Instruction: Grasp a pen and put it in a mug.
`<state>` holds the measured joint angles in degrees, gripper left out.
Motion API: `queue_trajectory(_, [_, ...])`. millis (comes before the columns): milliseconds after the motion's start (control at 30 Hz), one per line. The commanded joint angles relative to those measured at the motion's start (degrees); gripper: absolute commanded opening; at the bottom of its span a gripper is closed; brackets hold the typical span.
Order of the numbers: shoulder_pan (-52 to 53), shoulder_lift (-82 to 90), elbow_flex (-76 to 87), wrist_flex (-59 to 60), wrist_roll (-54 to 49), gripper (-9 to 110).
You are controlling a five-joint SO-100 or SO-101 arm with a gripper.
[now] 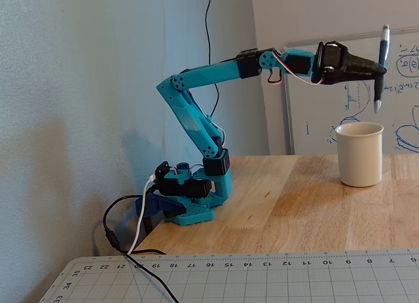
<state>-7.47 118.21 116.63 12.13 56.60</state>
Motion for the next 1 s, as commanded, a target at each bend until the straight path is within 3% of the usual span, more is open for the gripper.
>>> queue_trajectory(0, [-4.2,3.8,1.1,-9.9,11.3,3])
queue_trajectory(433, [-15.7,3.4,19.1,-30.7,15.6,3])
queue_trajectory(967, [-18.9,1.5,32.8,-32.9,14.8,3])
